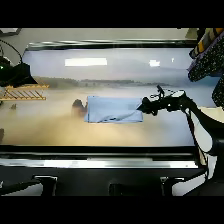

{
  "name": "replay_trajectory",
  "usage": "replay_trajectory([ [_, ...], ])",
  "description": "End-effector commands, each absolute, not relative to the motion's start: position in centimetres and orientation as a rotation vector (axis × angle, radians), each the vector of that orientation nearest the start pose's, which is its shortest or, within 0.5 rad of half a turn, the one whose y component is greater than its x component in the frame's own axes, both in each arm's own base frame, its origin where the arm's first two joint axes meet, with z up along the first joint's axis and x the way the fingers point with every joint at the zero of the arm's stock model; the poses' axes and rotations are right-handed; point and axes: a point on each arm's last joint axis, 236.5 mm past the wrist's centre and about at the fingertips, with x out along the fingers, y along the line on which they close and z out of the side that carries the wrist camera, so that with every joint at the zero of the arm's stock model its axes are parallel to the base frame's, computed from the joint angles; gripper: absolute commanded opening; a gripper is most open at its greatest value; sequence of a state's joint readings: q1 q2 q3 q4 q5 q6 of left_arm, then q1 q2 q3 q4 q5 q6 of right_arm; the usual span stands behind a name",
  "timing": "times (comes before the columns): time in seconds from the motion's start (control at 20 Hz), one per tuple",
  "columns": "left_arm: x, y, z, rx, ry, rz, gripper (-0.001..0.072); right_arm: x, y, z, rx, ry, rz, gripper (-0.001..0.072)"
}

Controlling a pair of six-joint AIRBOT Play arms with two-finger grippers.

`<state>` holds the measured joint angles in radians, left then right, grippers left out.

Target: Fold the clothes and pants, and hang the long-sleeved shirts on hangers.

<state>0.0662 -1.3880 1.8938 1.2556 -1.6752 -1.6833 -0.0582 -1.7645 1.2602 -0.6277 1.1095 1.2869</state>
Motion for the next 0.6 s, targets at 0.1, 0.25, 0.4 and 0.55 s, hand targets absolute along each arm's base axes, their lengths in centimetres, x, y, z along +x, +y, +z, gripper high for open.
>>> replay_trajectory([
  [0.1, 39.9, -4.7, 19.8, -0.295, 1.167, -0.173, 0.0018, 49.6, 12.3, 2.3, 0.850, 1.142, 0.427, 0.0031],
  [0.25, 39.9, -4.7, 19.8, -0.295, 1.167, -0.173, 0.0018, 52.6, 7.1, 7.5, 0.910, 1.003, 0.355, 0.0031],
  [0.4, 39.9, -4.7, 19.8, -0.295, 1.167, -0.173, 0.0018, 54.1, 0.7, 10.8, 0.967, 0.895, 0.258, 0.0031],
  [0.55, 39.9, -4.7, 19.8, -0.295, 1.167, -0.173, 0.0018, 54.5, -5.8, 12.9, 1.007, 0.796, 0.153, 0.0030],
])
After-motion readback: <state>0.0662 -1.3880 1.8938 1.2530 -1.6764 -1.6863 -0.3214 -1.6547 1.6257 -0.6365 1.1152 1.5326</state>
